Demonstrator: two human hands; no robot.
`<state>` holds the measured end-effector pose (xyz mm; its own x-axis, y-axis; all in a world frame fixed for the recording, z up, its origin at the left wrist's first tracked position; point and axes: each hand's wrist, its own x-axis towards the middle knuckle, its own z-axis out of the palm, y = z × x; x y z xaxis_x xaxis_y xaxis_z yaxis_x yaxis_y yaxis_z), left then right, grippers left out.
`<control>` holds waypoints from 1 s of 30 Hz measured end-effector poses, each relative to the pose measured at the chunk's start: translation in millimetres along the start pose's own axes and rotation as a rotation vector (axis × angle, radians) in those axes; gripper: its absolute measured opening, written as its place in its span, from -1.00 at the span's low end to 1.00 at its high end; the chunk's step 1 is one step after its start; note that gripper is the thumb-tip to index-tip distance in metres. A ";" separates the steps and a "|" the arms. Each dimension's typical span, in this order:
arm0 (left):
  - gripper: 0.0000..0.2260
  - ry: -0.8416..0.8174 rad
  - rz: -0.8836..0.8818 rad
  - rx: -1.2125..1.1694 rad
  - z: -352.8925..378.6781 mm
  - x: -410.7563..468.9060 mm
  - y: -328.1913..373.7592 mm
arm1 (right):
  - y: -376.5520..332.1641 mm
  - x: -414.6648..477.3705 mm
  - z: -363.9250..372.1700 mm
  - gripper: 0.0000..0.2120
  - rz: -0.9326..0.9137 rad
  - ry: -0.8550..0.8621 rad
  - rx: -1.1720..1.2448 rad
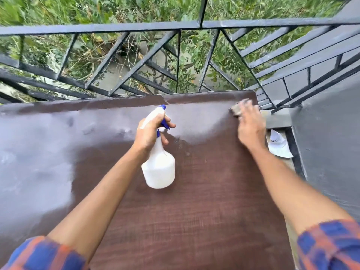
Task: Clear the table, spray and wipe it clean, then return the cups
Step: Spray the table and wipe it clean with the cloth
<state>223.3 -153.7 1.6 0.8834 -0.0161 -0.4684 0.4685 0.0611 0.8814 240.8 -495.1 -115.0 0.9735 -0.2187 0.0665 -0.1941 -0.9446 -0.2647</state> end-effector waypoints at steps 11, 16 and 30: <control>-0.69 0.058 0.014 -0.037 -16.6 19.0 17.4 | -70.3 58.6 22.1 -0.54 0.433 0.140 0.043; -0.70 0.127 0.009 -0.079 -39.9 17.5 23.9 | -187.1 55.3 44.8 -0.51 0.148 -0.010 0.039; -0.69 0.192 0.018 -0.117 -52.6 4.3 20.0 | -195.4 3.4 39.3 -0.48 -0.495 -0.293 0.088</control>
<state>235.7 -100.0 14.0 0.8671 0.1758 -0.4660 0.4383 0.1751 0.8816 286.8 -301.6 -100.8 0.9411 0.3324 -0.0626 0.2913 -0.8905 -0.3495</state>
